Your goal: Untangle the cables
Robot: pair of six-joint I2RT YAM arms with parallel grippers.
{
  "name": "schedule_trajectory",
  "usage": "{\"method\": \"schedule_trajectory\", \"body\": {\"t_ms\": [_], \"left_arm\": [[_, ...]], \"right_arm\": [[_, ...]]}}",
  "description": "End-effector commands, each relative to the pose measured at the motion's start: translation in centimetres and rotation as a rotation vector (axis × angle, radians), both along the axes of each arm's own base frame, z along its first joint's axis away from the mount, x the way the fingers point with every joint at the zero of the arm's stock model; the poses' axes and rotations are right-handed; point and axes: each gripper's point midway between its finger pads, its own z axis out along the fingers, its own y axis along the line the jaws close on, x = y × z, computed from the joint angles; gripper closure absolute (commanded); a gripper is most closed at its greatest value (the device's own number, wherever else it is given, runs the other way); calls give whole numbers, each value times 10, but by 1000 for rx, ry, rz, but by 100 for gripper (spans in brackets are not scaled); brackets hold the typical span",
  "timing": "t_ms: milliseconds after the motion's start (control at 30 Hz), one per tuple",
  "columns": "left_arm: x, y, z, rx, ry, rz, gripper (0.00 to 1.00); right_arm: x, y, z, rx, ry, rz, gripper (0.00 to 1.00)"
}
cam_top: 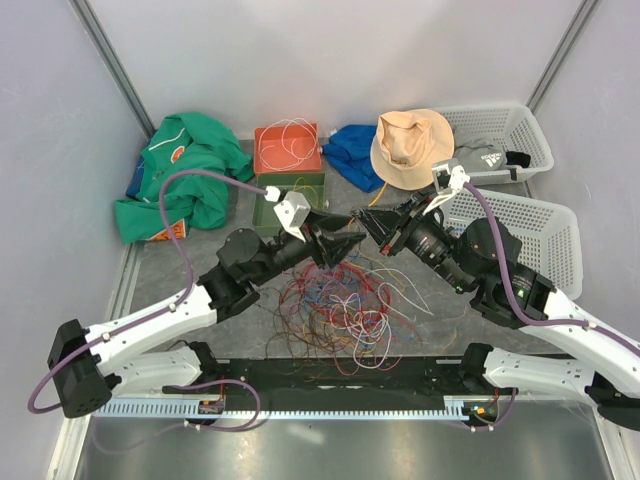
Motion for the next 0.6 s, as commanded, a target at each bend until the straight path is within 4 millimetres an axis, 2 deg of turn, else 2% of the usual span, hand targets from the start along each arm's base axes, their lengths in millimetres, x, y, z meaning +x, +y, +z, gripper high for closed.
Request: {"method": "schedule_trajectory", "body": {"t_ms": [0,67,100,200,233,367,533,567], "left_arm": [[-5,-6,46,-64,-101,-39,75],[-5,-8,57,-75,-108,-46,90],[-3,-10,55,-64,-94,-46,90],[6,-11,57,-63,-51,-7,40],[9,-11,51,-46,-31,6,2],[21,-10,36,-43,12,65,0],[20,-19,26,-26,-12,32,1],[19,-19,29,-36,-26,24,6]], "right_arm": [[-10,-2,20,59,-18,37,100],[-11,-3,22,65,-19,40,100],[-12,-3,23,68,-19,44,100],[-14,-5,27,75,-21,50,100],[-15,-5,29,76,-22,50,100],[-19,-7,34,92,-21,69,100],[-24,-7,39,104,-24,90,100],[-24,-8,39,104,-25,87,100]]}}
